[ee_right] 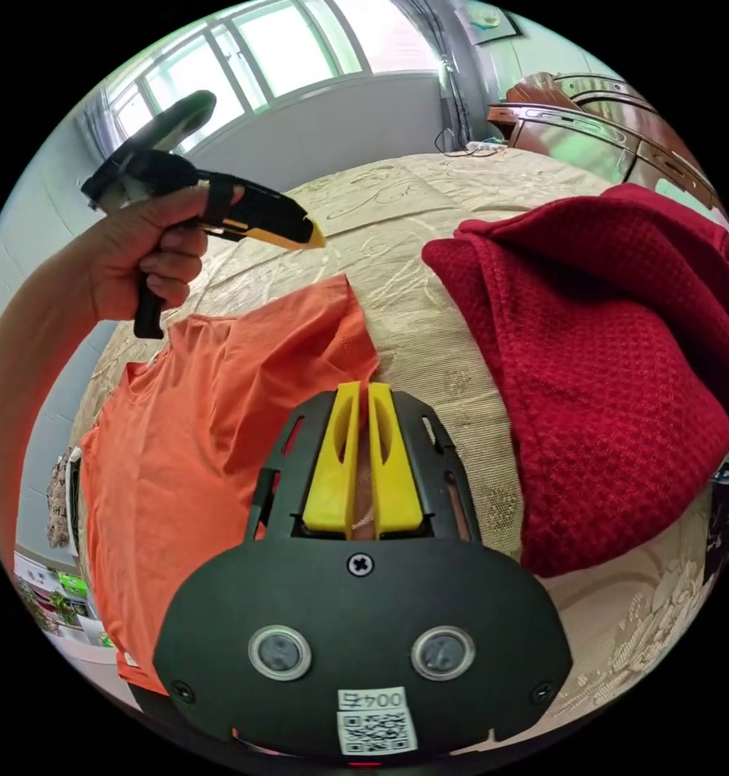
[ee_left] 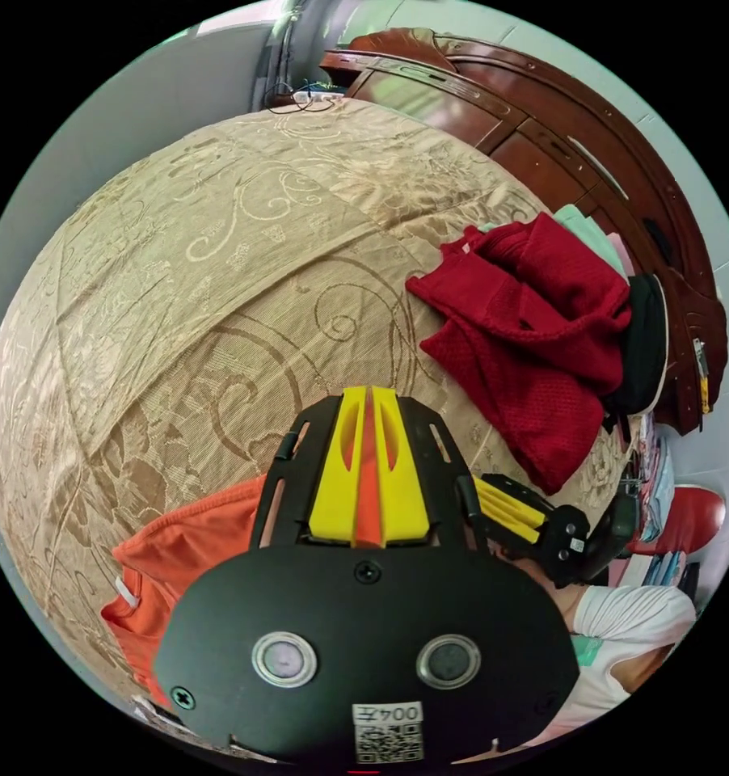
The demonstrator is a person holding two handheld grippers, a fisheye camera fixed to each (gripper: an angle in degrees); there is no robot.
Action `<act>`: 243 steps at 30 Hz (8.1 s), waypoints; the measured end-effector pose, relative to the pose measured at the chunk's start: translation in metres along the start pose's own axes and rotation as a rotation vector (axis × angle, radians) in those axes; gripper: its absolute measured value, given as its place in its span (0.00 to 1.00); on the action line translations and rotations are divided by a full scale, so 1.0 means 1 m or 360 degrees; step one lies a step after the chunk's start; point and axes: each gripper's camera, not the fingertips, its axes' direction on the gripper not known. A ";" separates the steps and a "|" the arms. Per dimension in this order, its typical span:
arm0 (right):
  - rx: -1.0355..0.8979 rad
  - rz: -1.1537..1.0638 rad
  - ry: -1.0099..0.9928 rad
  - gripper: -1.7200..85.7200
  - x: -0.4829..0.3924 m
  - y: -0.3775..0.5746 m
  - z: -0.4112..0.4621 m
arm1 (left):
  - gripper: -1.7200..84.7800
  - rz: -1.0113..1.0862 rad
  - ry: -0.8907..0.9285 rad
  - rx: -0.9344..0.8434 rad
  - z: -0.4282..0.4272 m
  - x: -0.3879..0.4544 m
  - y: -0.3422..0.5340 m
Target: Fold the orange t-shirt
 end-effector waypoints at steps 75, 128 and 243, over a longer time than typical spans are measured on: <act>-0.0571 -0.0880 -0.0519 0.08 -0.221 -0.112 -0.115 | 0.14 -0.0011 -0.0155 0.0765 -0.483 0.090 0.390; -0.0411 -0.0881 -0.0093 0.08 -0.163 -0.125 -0.092 | 0.06 -0.0367 0.0135 0.0709 -0.492 0.098 0.382; -0.0342 -0.0995 0.0104 0.09 -0.283 0.002 -0.094 | 0.03 -0.0444 0.0296 0.0280 -0.556 0.107 0.243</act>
